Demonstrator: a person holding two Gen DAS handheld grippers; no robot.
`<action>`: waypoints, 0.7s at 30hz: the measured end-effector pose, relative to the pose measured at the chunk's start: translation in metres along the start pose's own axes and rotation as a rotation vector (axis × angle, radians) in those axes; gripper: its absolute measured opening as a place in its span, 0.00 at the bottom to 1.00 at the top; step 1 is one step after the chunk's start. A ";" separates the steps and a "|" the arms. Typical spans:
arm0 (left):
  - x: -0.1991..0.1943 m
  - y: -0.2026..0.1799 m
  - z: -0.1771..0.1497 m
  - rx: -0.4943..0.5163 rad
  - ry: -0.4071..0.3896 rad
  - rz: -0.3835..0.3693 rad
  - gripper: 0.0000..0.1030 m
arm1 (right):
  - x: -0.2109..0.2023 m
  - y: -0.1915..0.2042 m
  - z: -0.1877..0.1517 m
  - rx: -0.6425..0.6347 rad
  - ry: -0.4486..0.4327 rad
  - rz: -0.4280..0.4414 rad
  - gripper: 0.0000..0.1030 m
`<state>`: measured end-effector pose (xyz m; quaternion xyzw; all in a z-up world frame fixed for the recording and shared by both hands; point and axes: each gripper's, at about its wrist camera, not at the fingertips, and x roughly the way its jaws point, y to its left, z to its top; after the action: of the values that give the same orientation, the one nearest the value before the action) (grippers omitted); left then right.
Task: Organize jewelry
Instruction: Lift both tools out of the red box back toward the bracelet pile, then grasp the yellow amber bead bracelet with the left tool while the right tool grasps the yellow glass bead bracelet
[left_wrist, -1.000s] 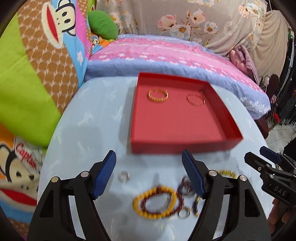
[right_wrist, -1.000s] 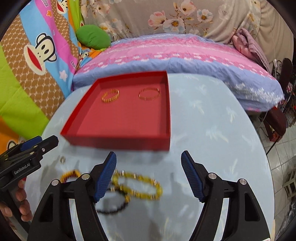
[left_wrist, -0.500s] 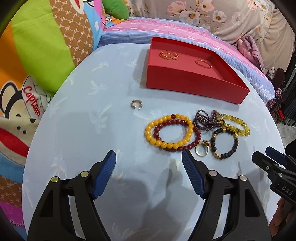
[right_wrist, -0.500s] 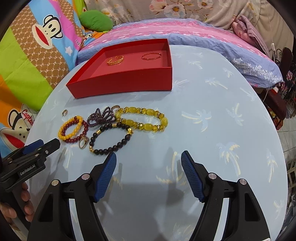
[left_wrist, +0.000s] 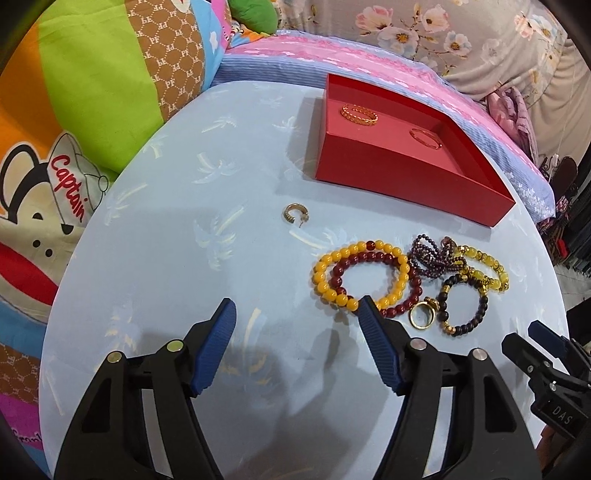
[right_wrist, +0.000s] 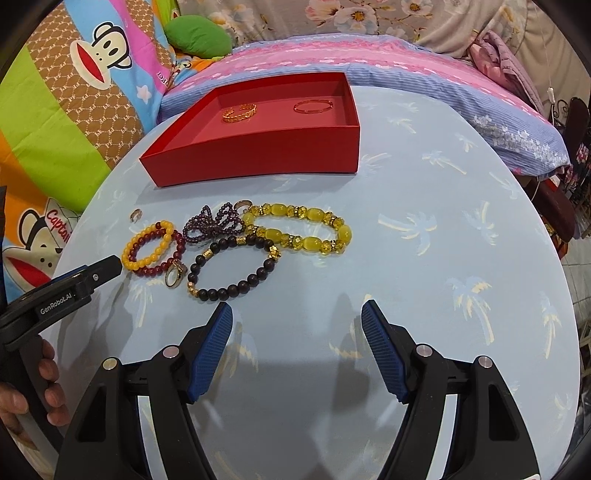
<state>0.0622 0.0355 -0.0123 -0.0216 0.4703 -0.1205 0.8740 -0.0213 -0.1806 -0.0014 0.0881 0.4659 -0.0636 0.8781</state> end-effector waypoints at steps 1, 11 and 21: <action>0.002 -0.001 0.001 0.002 0.002 0.000 0.60 | 0.001 -0.001 0.001 0.003 0.001 0.000 0.68; 0.017 -0.001 0.014 0.003 0.010 -0.020 0.49 | 0.005 -0.003 0.004 0.011 0.006 0.001 0.68; 0.019 -0.014 0.012 0.061 0.009 -0.055 0.20 | 0.005 -0.004 0.008 0.017 0.007 0.001 0.68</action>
<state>0.0795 0.0166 -0.0187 -0.0070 0.4697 -0.1588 0.8684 -0.0126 -0.1862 -0.0018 0.0961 0.4683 -0.0669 0.8758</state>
